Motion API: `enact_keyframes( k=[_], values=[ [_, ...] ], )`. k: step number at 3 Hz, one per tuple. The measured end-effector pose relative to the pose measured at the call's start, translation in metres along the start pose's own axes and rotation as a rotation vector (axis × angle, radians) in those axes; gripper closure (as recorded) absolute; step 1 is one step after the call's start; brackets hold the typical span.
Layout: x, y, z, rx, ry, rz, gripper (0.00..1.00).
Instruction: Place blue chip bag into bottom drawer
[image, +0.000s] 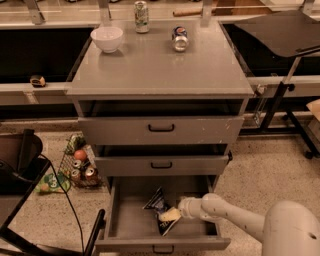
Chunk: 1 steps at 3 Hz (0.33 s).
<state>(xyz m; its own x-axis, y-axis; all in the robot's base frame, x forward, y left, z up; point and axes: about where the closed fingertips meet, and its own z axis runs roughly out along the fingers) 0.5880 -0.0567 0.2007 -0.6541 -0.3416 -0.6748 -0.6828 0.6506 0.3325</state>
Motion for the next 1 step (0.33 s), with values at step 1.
enact_keyframes(
  k=[1],
  values=[
    [-0.0087,-0.0123,-0.038,-0.009,-0.06,0.018,0.0]
  ],
)
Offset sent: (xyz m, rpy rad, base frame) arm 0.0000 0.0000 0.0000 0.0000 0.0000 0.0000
